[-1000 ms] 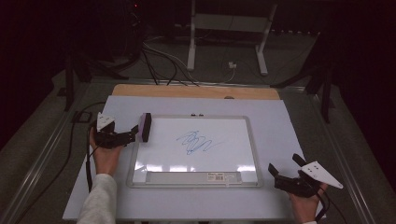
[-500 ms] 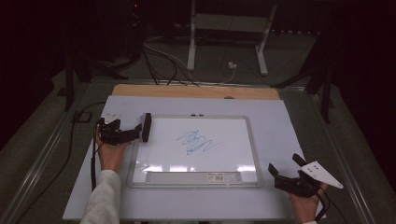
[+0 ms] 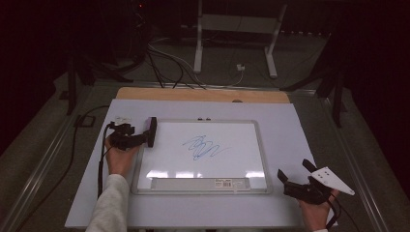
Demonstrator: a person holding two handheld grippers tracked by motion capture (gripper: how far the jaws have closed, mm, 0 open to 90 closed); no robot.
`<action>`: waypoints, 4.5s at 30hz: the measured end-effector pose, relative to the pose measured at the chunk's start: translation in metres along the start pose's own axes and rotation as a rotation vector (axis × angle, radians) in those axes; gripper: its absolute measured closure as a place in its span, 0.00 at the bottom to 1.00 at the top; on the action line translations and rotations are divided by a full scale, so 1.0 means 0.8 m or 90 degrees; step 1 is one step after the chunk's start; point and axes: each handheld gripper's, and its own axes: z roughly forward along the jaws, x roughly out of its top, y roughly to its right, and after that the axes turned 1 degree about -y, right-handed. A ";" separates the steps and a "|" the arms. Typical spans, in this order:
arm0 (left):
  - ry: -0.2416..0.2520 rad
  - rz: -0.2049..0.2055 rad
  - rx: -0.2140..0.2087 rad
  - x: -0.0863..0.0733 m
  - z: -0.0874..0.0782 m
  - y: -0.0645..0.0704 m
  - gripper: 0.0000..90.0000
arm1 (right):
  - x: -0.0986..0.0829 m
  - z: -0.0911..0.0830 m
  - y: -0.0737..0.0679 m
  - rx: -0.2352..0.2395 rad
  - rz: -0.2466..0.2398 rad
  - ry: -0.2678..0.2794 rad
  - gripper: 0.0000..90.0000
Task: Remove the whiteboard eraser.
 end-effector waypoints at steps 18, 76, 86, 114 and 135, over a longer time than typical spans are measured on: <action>-0.050 -0.009 -0.055 -0.004 0.028 0.024 0.39 | 0.000 0.000 0.000 0.005 0.001 -0.002 0.00; -0.017 0.163 -0.126 -0.008 -0.003 0.095 0.46 | 0.000 0.001 -0.002 0.011 -0.003 -0.008 0.00; -0.039 0.194 -0.139 -0.021 0.006 0.114 0.46 | 0.000 0.002 -0.002 0.013 -0.004 -0.010 0.00; -0.066 0.190 -0.127 -0.019 0.038 0.139 0.29 | -0.001 0.003 -0.004 0.016 -0.007 -0.015 0.00; -0.104 0.194 -0.100 -0.016 0.053 0.143 0.46 | -0.001 0.003 -0.004 0.017 -0.011 -0.018 0.00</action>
